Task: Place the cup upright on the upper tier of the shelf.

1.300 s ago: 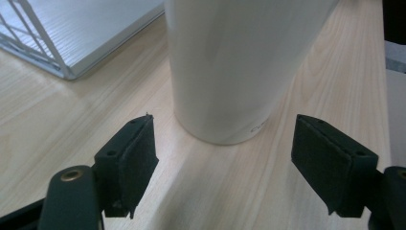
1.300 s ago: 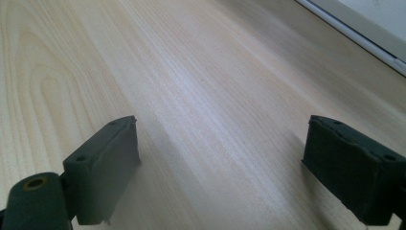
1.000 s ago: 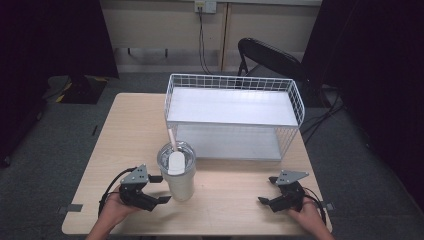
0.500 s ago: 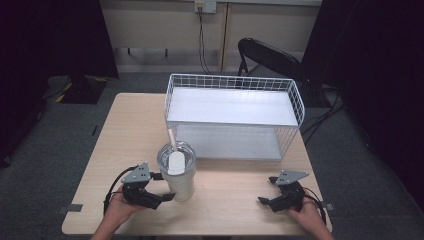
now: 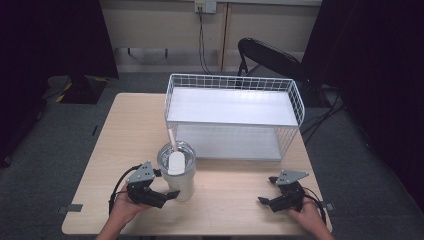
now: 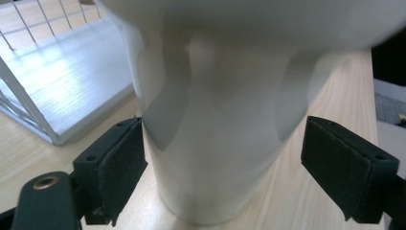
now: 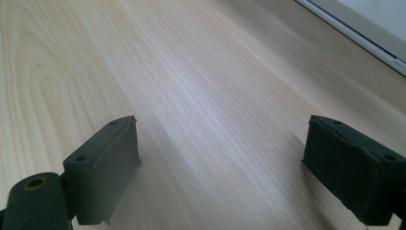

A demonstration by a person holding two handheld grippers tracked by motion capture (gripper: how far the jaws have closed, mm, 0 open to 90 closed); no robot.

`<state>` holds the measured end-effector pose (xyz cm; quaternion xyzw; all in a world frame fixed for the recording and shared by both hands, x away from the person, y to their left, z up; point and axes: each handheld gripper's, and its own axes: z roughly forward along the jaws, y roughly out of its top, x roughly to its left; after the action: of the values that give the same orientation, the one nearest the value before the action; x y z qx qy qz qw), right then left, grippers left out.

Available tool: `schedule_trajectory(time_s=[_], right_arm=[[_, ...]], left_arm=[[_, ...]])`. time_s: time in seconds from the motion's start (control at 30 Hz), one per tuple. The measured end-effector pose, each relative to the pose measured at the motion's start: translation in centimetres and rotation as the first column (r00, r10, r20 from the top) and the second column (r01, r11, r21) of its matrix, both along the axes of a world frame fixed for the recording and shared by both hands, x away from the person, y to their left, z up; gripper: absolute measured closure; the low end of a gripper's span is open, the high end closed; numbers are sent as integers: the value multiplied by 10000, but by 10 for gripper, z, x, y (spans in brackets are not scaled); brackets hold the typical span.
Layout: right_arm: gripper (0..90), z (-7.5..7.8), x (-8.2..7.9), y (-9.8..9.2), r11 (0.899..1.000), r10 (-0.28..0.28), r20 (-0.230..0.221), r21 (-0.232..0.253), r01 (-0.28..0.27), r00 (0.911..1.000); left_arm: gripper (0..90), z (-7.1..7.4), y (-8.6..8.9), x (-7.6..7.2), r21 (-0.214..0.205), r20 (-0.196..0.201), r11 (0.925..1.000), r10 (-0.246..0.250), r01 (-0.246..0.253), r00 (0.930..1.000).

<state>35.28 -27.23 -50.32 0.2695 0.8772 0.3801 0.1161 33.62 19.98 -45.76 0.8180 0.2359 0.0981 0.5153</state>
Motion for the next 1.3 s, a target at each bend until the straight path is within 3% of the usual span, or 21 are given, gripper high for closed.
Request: schedule_trajectory(time_s=[0.17, 0.77, 0.9, 1.17, 1.3], right_arm=[[114, 0, 0, 0, 10000, -4, 0, -2, 4, 10000], [114, 0, 0, 0, 10000, 0, 0, 0, 0, 10000], [114, 0, 0, 0, 10000, 2, 1, 0, -2, 10000], [114, 0, 0, 0, 10000, -1, -2, 0, 1, 10000], [114, 0, 0, 0, 10000, 2, 2, -1, -2, 10000]], left_arm=[[131, 0, -4, 0, -40, 316, 9999, 130, -128, 9994], [93, -3, -15, 0, -555, 870, 9972, 543, -496, 9947], [84, -6, -19, 0, -992, 1052, 9931, 725, -621, 9918], [74, -4, -25, 4, -1438, 1372, 9866, 972, -773, 9858], [67, -4, -27, 4, -1936, 1113, 9772, 1097, -868, 9877]])
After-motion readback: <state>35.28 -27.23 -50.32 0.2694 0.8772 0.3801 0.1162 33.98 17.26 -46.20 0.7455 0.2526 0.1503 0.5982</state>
